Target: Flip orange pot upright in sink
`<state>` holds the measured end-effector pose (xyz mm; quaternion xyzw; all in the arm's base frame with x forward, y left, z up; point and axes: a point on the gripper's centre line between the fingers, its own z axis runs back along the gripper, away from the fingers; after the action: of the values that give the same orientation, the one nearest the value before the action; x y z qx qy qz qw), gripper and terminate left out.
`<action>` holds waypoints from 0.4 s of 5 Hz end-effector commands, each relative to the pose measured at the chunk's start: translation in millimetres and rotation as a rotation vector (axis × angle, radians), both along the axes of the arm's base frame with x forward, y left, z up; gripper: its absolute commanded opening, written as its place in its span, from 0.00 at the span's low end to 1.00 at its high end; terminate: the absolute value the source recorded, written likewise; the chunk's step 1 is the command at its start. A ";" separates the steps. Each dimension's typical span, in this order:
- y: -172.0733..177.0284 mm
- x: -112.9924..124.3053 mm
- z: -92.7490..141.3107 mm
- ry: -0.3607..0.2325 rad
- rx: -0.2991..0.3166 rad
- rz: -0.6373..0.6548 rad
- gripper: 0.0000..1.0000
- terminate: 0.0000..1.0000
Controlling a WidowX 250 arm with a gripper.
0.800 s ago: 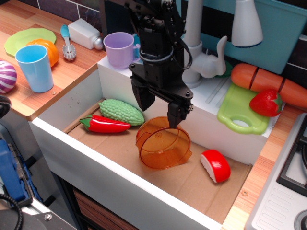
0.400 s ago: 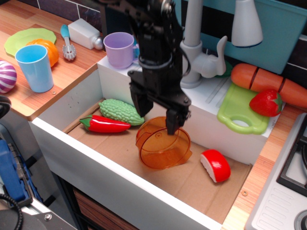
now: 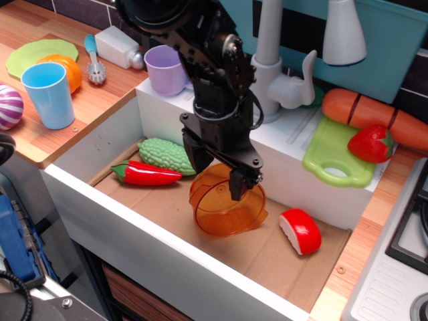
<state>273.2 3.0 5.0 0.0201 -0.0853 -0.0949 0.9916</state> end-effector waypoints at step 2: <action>-0.3 9.1 -6.2 -0.051 0.112 -0.055 1.00 0.00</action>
<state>276.5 2.4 -10.7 0.0709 -0.0971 -0.1311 0.9841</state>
